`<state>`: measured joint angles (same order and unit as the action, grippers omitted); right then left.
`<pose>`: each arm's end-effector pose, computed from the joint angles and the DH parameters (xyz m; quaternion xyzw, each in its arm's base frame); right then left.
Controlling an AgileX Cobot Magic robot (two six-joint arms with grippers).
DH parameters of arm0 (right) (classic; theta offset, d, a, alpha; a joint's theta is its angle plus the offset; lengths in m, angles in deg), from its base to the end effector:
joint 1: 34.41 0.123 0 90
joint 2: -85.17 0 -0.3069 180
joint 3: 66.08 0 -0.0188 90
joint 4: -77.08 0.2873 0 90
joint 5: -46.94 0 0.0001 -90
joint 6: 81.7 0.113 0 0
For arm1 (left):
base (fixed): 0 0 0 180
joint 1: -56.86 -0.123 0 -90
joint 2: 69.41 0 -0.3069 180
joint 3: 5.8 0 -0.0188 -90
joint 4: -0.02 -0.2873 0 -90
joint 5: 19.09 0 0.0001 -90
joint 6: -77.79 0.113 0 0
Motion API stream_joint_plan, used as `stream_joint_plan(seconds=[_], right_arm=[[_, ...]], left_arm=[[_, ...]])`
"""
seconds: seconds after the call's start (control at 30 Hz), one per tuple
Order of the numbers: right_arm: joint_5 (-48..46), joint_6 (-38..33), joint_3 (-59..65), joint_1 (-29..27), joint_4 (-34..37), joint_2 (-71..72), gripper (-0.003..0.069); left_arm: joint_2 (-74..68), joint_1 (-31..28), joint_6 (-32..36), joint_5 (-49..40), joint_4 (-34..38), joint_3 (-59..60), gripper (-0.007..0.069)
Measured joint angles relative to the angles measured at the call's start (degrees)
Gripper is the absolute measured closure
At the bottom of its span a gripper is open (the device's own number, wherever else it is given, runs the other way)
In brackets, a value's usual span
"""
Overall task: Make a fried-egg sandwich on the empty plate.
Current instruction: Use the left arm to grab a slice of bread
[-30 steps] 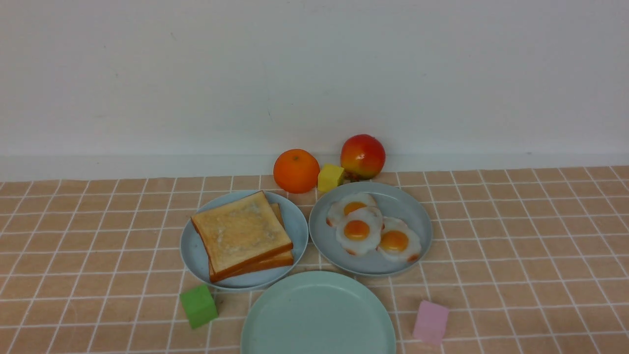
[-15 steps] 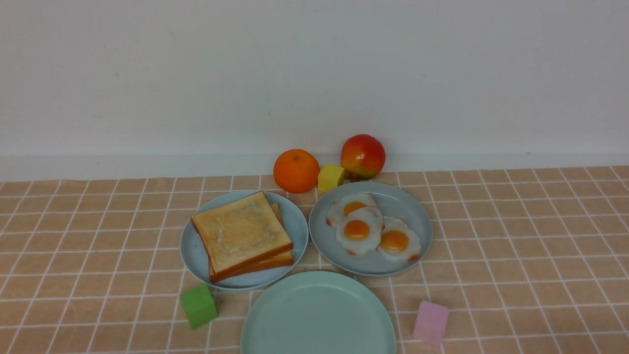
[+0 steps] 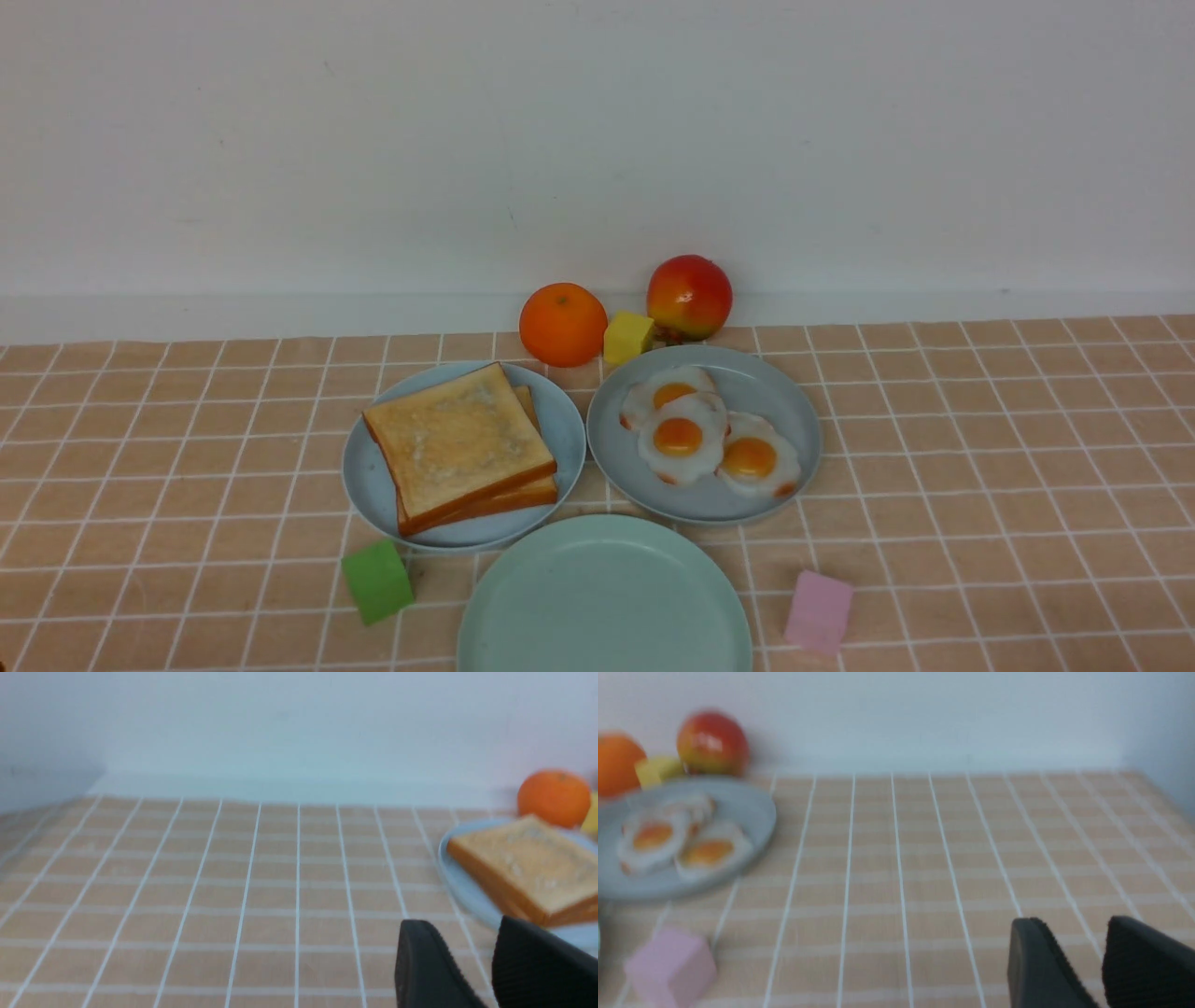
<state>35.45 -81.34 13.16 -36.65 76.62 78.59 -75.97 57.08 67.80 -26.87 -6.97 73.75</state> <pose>0.0923 -0.0038 0.1834 0.0146 0.7506 -0.0140 0.6604 0.0932 0.0015 0.1887 -0.0237 0.7300 -0.0136 0.6829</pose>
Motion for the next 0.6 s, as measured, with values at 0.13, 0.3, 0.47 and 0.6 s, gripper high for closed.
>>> stream_joint_plan(seconds=[0.13,0.3,0.47,0.6], right_arm=[[5.95,0.0,0.0,0.0,0.46,0.0,0.0419],[9.35,0.0,0.0,0.0,0.46,0.0,0.0419],[9.66,0.0,0.0,0.0,0.84,0.0,0.0419],[14.1,1.24,0.0,0.0,1.49,0.0,0.0419]], left_arm=[[0.0,0.0,-0.13,4.45,0.05,0.0,0.0386],[0.0,0.0,-0.18,6.0,0.11,0.0,0.0386],[0.0,-0.05,-0.23,5.96,0.17,0.0,0.0386],[0.0,-0.05,-3.88,12.06,1.95,0.0,0.0386]])
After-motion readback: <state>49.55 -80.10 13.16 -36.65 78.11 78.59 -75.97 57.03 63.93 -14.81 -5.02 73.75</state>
